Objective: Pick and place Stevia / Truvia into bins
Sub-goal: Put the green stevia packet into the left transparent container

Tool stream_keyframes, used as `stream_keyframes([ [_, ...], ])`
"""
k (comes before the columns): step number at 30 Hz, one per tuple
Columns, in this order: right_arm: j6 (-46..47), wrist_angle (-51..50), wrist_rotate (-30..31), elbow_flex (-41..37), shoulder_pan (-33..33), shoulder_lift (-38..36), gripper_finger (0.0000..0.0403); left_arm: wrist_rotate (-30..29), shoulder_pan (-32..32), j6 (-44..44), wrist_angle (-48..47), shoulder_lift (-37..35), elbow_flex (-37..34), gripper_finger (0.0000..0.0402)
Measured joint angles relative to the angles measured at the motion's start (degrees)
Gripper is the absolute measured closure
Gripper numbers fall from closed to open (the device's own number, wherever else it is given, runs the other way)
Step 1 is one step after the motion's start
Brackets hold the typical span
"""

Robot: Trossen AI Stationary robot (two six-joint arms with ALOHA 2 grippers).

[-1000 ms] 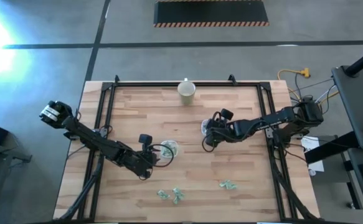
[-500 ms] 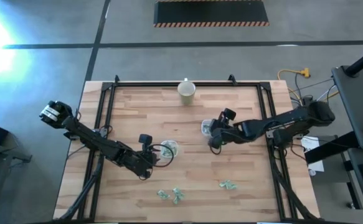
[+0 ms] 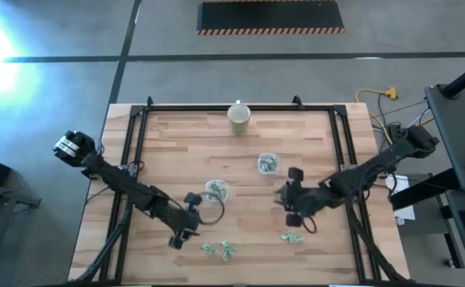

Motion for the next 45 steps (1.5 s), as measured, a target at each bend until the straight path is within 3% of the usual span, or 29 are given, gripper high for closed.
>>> stream_keyframes([
  [6, -0.02, 0.35, 0.42, 0.39, 4.4, -0.2, 0.0288, 3.37, -2.79, 4.19, 9.34, 6.02, 0.31, 0.024],
  [14, 0.13, 0.53, 0.46, 1.36, 5.55, -0.61, 0.03, 3.51, -2.7, 7.76, 9.86, 14.28, 5.69, 0.024],
  [18, 0.29, 0.43, 0.46, 1.35, 5.55, -0.59, 0.0306, 7.23, -2.66, 8.42, 10.06, 16.53, 8.14, 0.024],
  [24, 0.52, 0.43, 0.46, 1.33, 5.55, -0.59, 0.0313, 7.86, -1.98, 8.49, 9.76, 20.01, 9.71, 0.024],
  [45, 0.51, 0.41, 0.35, 1.22, 5.55, -0.57, 0.0323, 13.41, 0.09, 7.99, 10.63, 22.82, 9.79, 0.024],
])
